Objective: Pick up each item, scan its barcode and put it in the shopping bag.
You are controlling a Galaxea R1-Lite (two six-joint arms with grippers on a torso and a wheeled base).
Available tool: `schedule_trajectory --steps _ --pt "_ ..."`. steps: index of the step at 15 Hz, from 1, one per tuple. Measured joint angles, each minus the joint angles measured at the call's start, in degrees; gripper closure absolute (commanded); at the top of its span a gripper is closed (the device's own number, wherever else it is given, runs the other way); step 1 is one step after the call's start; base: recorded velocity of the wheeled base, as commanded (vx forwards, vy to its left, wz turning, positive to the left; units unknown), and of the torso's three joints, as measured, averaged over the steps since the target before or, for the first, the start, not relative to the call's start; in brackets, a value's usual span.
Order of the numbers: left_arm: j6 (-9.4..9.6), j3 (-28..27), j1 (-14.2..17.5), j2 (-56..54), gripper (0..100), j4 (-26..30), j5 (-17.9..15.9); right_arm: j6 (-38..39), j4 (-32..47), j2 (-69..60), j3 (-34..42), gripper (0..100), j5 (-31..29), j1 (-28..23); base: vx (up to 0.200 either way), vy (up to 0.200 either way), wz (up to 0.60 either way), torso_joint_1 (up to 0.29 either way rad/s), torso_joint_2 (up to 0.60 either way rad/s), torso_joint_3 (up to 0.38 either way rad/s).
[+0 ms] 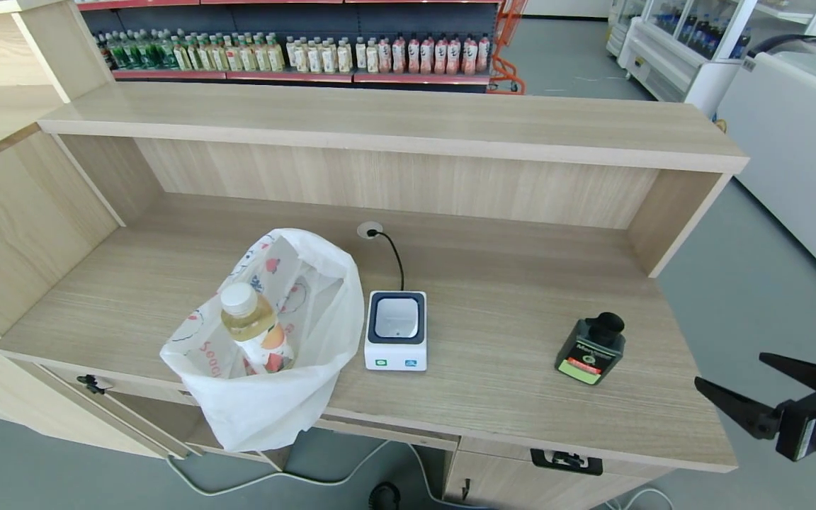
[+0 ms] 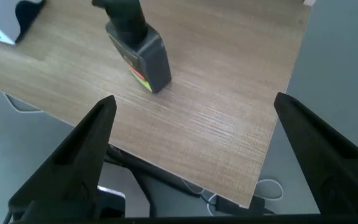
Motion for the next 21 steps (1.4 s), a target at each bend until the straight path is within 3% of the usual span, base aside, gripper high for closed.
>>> schedule_trajectory --steps 9,15,21 --pt "0.0 0.0 0.02 0.0 0 -0.02 -0.01 -11.19 -2.85 8.79 -3.23 0 0.57 5.9 0.0 0.0 0.0 0.0 0.0 0.0" --pt "0.0 0.0 0.02 0.0 0 -0.02 -0.01 -12.9 -5.96 16.45 -7.78 0 0.9 7.63 0.0 0.0 0.0 0.0 0.0 0.0" --pt "0.02 0.0 0.0 0.0 0 -0.02 -0.01 -22.47 -7.28 27.12 -15.41 0 9.67 9.13 0.0 0.0 0.0 0.0 0.0 0.0"
